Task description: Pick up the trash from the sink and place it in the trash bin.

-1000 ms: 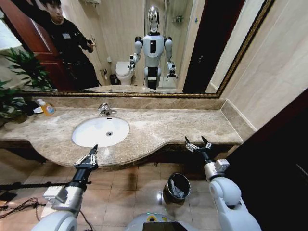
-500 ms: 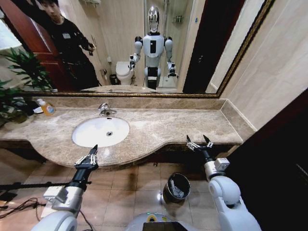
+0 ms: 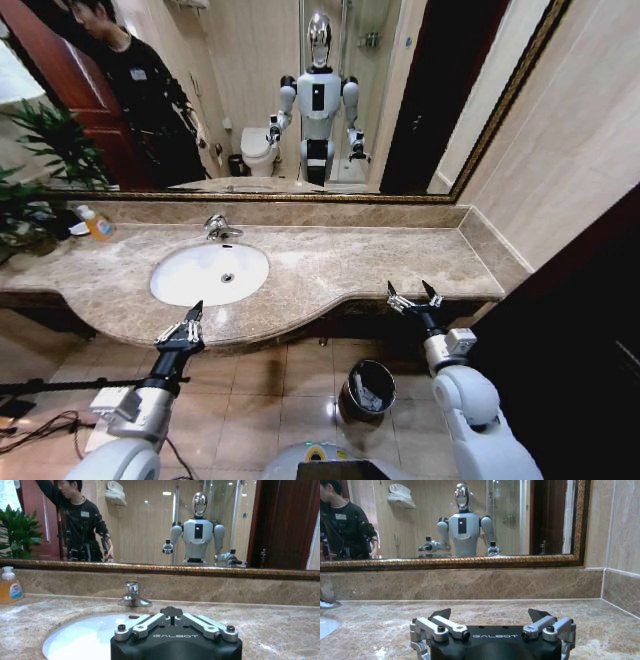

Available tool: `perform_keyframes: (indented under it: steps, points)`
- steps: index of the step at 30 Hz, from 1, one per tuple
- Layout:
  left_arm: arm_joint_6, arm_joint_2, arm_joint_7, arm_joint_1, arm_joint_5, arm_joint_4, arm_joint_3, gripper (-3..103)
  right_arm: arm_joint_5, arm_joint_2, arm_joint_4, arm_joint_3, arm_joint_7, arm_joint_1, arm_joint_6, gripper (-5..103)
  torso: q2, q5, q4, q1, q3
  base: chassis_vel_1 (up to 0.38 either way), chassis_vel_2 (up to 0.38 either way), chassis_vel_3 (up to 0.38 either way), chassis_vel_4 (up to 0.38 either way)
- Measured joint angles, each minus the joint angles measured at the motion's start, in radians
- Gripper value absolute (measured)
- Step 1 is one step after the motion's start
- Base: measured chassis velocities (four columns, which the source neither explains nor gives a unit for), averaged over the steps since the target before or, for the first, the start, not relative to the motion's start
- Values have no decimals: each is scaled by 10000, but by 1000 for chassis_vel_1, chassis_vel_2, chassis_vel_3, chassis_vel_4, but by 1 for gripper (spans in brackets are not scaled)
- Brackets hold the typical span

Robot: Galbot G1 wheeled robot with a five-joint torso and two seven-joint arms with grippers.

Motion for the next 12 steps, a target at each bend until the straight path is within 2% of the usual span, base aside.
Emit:
perform_keyframes:
  steps: [12]
  points:
    - [0,0,0,0,0,0,0,0,0,0,-9,0,0,0,9,100,0,0,0,0,0,0,0,0,0]
